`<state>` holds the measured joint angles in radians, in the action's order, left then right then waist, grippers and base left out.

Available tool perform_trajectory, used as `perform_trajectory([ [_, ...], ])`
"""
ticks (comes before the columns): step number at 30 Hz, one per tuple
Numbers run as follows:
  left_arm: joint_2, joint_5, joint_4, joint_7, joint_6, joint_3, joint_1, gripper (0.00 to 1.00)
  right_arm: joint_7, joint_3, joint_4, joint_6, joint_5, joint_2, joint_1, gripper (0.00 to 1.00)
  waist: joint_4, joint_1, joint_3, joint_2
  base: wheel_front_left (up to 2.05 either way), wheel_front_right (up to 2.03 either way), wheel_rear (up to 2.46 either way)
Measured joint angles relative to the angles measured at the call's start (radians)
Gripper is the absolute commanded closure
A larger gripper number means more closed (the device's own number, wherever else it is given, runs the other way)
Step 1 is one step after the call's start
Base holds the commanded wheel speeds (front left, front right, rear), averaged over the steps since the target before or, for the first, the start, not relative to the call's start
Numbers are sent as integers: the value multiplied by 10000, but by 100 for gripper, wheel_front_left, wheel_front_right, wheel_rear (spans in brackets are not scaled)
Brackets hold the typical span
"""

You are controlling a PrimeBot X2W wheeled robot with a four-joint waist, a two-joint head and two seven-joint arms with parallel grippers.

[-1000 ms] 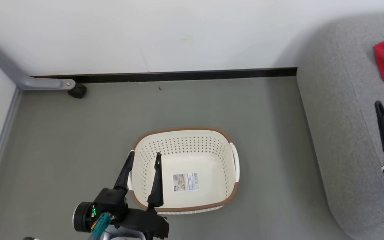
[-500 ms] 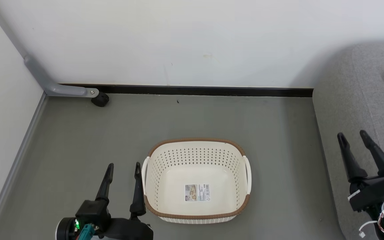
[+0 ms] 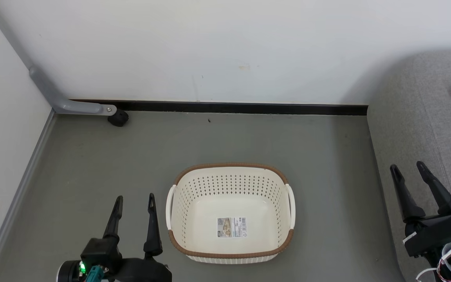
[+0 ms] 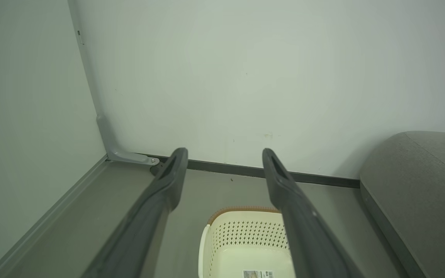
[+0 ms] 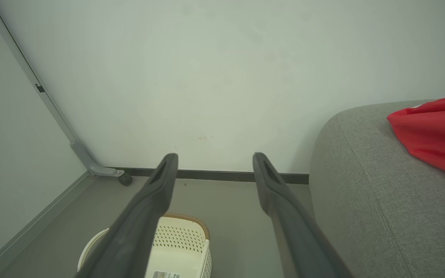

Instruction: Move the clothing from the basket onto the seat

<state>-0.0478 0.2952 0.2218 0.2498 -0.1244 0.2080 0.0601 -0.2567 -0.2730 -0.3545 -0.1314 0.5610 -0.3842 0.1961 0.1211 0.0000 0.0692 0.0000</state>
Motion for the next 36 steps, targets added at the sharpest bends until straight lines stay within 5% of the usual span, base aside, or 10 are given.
perform_trajectory([
  [8,0,-157,81,0,0,-4,-12,0,0,96,19,0,-144,228,-76,0,-26,0,-83,0,0,0,0],
  [9,4,-163,105,-2,2,0,-18,100,0,82,-4,0,-163,268,-97,100,-28,0,-92,0,0,0,0],
  [22,12,393,769,-123,113,-109,-434,100,232,77,-523,-2,401,959,-741,100,-90,0,-117,0,0,0,0],
  [36,13,2443,775,-723,468,-491,-424,100,805,709,-385,-2,1877,1317,-742,100,-277,0,-211,-1,0,0,0],
])
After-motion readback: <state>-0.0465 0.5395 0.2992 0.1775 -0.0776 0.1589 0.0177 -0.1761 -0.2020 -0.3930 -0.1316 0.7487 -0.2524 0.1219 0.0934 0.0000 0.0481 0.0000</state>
